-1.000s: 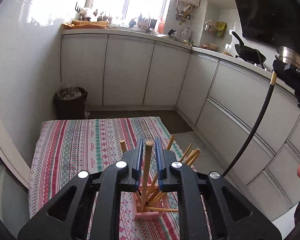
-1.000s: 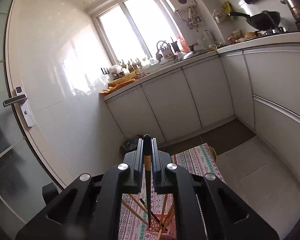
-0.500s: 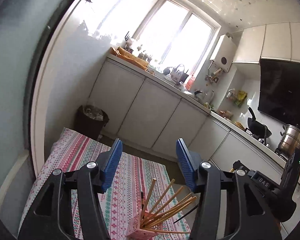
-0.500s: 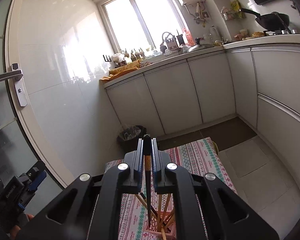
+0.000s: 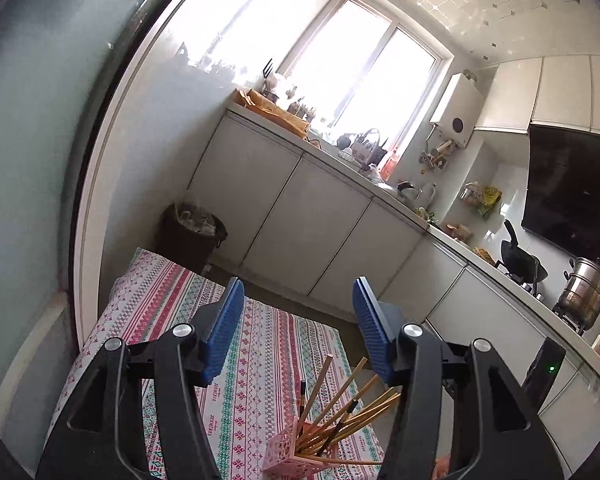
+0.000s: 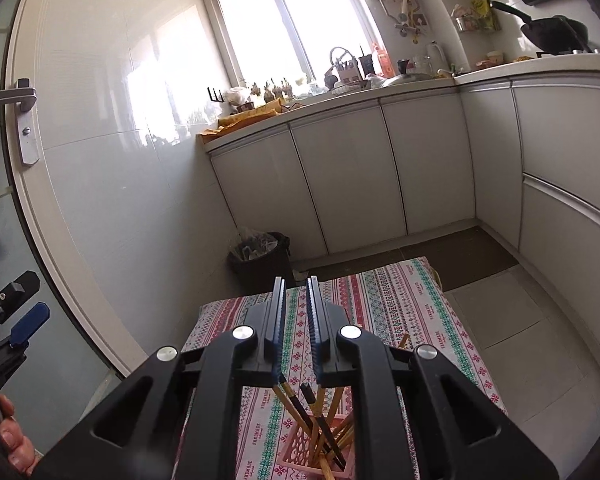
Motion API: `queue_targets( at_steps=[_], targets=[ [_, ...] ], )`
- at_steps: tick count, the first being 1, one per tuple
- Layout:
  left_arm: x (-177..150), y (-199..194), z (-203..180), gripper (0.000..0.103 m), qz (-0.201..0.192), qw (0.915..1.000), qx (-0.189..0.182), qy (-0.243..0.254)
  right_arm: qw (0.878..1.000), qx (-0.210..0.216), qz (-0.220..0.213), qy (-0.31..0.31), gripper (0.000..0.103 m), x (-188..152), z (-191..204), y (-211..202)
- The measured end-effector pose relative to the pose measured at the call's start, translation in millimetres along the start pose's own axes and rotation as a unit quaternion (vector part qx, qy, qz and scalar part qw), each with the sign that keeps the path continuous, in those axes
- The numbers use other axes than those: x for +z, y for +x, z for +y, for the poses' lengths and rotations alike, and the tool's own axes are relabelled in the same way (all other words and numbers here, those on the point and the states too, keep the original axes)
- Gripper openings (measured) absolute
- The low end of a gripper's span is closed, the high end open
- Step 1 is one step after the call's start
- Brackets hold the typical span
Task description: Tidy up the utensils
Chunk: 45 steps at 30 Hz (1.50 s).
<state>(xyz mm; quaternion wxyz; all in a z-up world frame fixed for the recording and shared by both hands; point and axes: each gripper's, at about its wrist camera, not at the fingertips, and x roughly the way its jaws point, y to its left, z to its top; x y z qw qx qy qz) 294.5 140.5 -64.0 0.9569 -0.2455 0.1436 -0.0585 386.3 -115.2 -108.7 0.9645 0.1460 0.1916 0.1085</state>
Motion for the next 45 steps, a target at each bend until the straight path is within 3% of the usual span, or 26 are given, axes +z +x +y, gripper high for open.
queue_targets(
  at_steps=[1,3,6,9,12,17,20,24,28,33,38,42,45],
  targets=[
    [0.3,-0.8,-0.4,0.056,0.000,1.0000,0.000,0.000,1.000,-0.001,-0.011,0.002,0.025,2.0,0.5,-8.7],
    [1.4,-3.5,-4.0,0.056,0.003,1.0000,-0.003,0.002,0.999,-0.004,-0.037,0.008,0.059,8.8,2.0,-28.9],
    [2.5,-13.6,-16.7,0.063,0.003,0.9998,-0.007,0.020,0.997,-0.012,-0.072,0.006,0.062,19.2,8.9,-69.3],
    [-0.3,-28.7,-34.2,0.077,-0.004,0.9991,-0.012,0.041,0.995,-0.024,-0.097,0.005,0.087,23.2,14.6,-111.4],
    [-9.6,-48.3,-57.0,0.094,-0.001,0.9981,-0.008,0.061,0.992,-0.065,-0.106,-0.001,0.096,22.4,19.5,-151.6],
    [-35.0,-90.0,-91.4,0.096,0.014,0.9935,0.043,0.105,0.982,-0.162,-0.095,0.001,0.096,13.7,19.7,-213.0],
    [-46.3,-121.7,-106.9,0.096,0.013,0.9910,0.062,0.119,0.977,-0.194,-0.086,0.026,0.096,1.2,15.3,-250.2],
    [-61.6,-174.7,-128.3,0.096,-0.015,0.9865,0.088,0.138,0.976,-0.209,-0.047,0.029,0.096,-15.0,19.2,-289.6],
    [-75.3,-206.6,-142.2,0.096,0.017,0.9788,0.115,0.169,0.980,-0.194,-0.024,0.024,0.096,-32.0,31.5,-319.0],
    [-85.8,-248.4,-139.5,0.096,0.007,0.9780,0.121,0.170,0.979,-0.203,-0.027,0.017,0.096,-50.1,43.1,-353.7],
    [-88.6,-262.9,-145.6,0.096,0.030,0.9769,0.111,0.180,0.977,-0.208,-0.033,0.007,0.096,-54.3,48.9,-374.8],
    [-94.2,-277.4,-153.2,0.096,-0.004,0.9740,0.120,0.192,0.976,-0.214,-0.042,-0.005,0.096,-57.3,51.9,-384.3],
    [-96.7,-278.6,-158.9,0.096,0.005,0.9734,0.113,0.200,0.975,-0.221,-0.036,-0.009,0.096,-60.4,51.1,-386.4]
  ],
)
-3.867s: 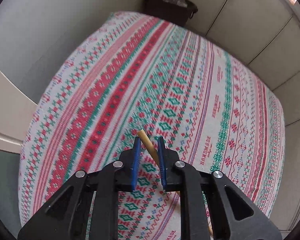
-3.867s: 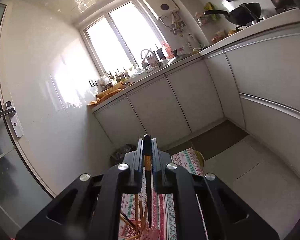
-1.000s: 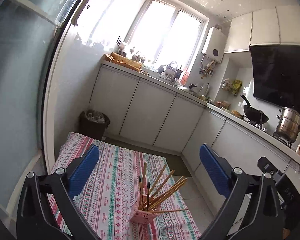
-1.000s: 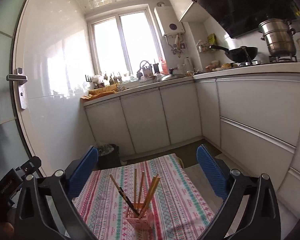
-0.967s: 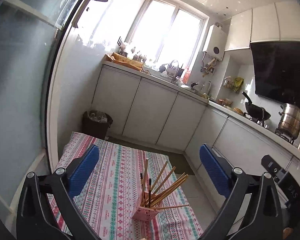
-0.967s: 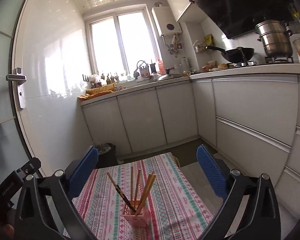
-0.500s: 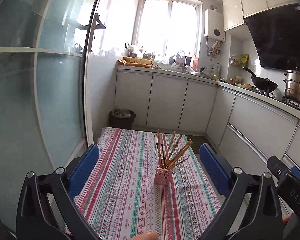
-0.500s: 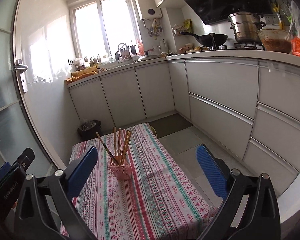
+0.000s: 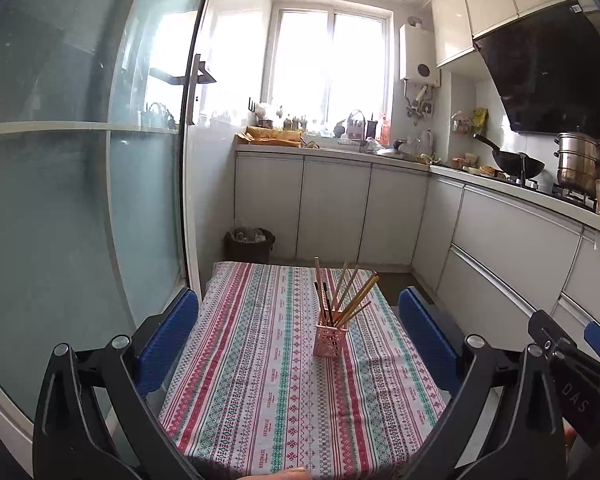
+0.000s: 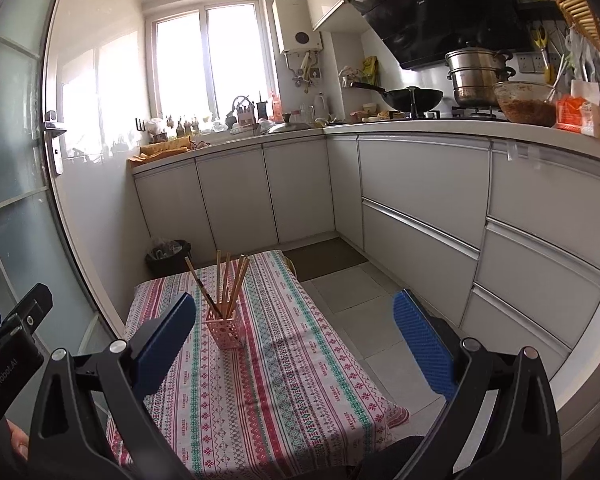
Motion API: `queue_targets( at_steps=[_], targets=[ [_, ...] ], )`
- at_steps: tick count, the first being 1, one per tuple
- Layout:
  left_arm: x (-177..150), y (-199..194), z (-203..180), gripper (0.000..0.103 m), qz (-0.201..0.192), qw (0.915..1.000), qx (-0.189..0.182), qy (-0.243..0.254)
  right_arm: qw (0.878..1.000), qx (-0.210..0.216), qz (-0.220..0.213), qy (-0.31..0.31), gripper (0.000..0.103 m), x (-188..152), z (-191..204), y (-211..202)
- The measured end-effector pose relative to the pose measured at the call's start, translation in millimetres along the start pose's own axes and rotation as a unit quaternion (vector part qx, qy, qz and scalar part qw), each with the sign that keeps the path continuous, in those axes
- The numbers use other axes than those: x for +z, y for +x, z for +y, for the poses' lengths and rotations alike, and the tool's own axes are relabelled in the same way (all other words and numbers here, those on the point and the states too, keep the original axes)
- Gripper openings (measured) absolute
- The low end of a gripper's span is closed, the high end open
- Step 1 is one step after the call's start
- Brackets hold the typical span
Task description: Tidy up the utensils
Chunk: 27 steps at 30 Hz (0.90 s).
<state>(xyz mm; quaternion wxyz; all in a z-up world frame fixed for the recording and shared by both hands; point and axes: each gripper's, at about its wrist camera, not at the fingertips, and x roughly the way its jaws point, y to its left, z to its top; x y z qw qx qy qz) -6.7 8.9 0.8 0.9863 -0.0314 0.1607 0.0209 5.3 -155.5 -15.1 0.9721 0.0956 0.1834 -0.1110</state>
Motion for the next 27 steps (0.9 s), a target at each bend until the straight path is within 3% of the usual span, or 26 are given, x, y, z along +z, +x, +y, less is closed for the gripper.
queue_targets(
  at_steps=[12,27],
  targets=[
    [-7.6,-6.4,-15.4,0.096,0.002,0.9997,-0.010,0.020,1.000,-0.023,0.008,0.006,0.096,-3.6,-17.2,-6.6],
    [-9.2,-12.0,-18.1,0.096,0.002,0.9996,-0.016,0.023,1.000,-0.013,0.012,0.014,0.096,-4.8,-22.2,-12.7]
  ],
)
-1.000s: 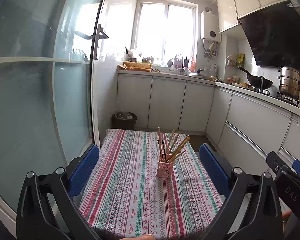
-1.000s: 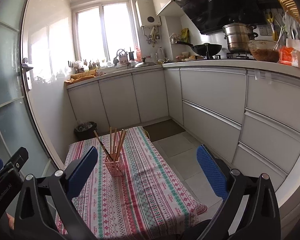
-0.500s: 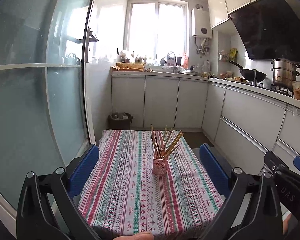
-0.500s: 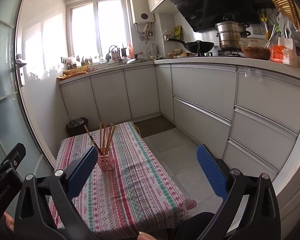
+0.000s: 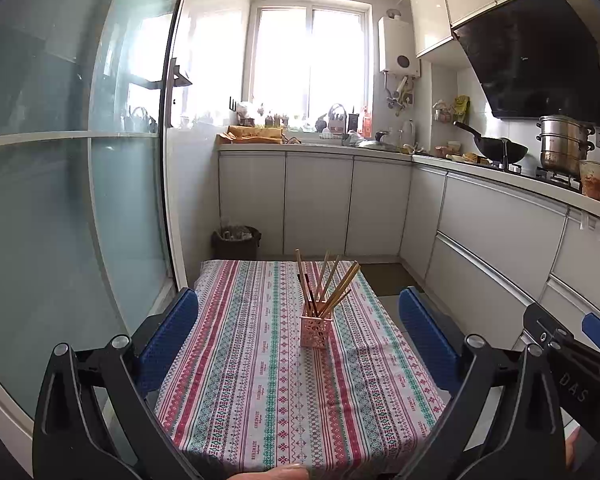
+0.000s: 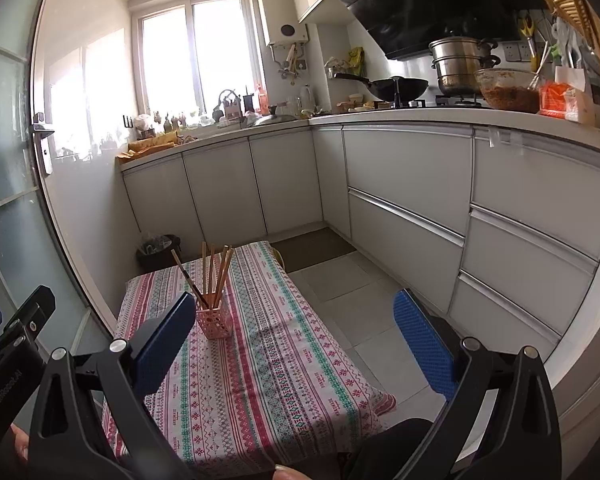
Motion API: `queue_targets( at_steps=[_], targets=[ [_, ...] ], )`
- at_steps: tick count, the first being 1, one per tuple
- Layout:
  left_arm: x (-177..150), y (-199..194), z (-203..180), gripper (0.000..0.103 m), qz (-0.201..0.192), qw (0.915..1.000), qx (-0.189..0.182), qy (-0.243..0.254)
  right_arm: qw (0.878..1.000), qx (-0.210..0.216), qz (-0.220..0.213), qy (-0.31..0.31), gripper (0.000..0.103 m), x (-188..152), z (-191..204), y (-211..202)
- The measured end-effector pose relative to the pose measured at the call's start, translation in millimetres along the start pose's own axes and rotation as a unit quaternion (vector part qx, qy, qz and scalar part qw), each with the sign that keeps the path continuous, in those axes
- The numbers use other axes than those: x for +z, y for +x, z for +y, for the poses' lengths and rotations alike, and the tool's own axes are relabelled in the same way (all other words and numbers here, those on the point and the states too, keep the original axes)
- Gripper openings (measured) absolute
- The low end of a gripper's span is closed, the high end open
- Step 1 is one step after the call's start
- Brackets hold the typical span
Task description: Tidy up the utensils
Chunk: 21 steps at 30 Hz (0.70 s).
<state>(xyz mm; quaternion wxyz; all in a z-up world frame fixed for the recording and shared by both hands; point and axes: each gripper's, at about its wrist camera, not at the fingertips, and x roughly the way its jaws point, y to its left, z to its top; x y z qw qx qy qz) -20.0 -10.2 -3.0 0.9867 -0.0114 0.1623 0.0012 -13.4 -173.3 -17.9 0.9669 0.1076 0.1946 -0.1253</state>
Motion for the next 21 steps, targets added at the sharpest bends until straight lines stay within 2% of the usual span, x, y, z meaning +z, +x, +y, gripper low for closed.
queue_targets(
  at_steps=[21],
  targets=[
    [2.0,-0.6,3.9,0.096,0.002,1.0000,0.004,-0.008,1.000,0.011,0.005,0.004,0.096,-0.3,0.2,-2.6]
  ],
)
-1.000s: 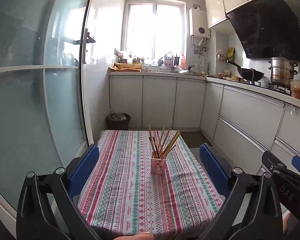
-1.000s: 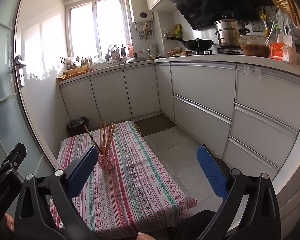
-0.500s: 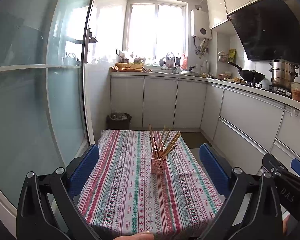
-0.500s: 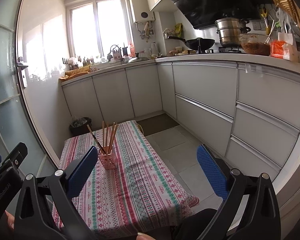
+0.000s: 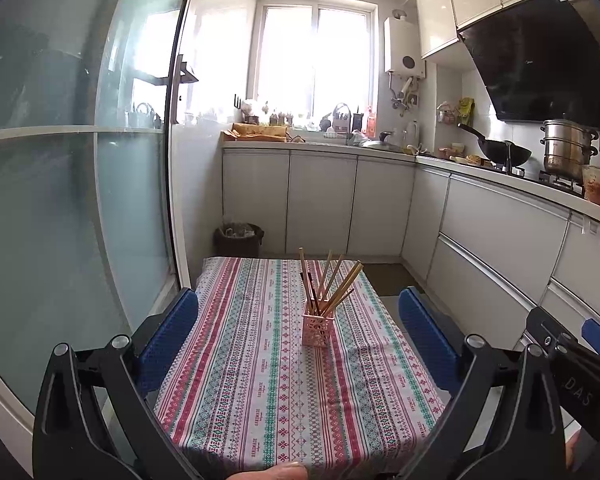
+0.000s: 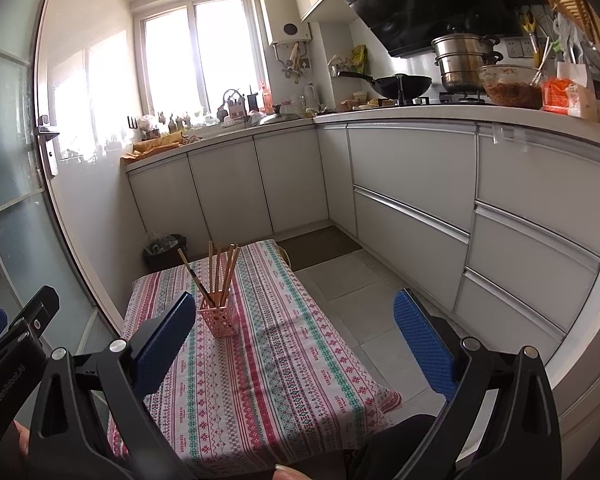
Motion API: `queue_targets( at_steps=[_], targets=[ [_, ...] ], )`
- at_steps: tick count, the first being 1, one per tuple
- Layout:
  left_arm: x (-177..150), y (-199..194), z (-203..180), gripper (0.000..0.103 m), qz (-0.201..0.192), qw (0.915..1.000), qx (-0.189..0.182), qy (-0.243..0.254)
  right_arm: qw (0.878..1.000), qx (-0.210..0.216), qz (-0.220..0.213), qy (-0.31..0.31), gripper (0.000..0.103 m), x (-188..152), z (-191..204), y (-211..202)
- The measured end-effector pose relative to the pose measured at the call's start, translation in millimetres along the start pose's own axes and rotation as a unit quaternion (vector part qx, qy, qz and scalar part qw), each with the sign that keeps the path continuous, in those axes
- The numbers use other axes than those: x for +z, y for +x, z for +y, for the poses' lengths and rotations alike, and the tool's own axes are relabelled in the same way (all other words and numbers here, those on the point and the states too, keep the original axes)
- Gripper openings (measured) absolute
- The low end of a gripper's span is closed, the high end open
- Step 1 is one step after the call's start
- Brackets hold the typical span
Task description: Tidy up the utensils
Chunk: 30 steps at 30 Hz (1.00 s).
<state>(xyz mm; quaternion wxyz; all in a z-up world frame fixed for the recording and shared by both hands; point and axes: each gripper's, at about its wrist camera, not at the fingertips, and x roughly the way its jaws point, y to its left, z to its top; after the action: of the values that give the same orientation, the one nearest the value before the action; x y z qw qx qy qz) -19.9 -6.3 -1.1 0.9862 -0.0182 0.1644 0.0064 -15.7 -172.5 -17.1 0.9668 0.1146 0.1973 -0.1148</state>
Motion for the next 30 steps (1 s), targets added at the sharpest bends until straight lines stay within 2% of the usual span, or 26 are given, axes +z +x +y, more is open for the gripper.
queue_targets(
  at_steps=[30],
  targets=[
    [-1.4,0.0,0.3,0.096,0.001,1.0000,-0.005,0.000,1.000,0.006,-0.002,0.000,0.096,-0.7,-1.6,-3.4]
  ],
)
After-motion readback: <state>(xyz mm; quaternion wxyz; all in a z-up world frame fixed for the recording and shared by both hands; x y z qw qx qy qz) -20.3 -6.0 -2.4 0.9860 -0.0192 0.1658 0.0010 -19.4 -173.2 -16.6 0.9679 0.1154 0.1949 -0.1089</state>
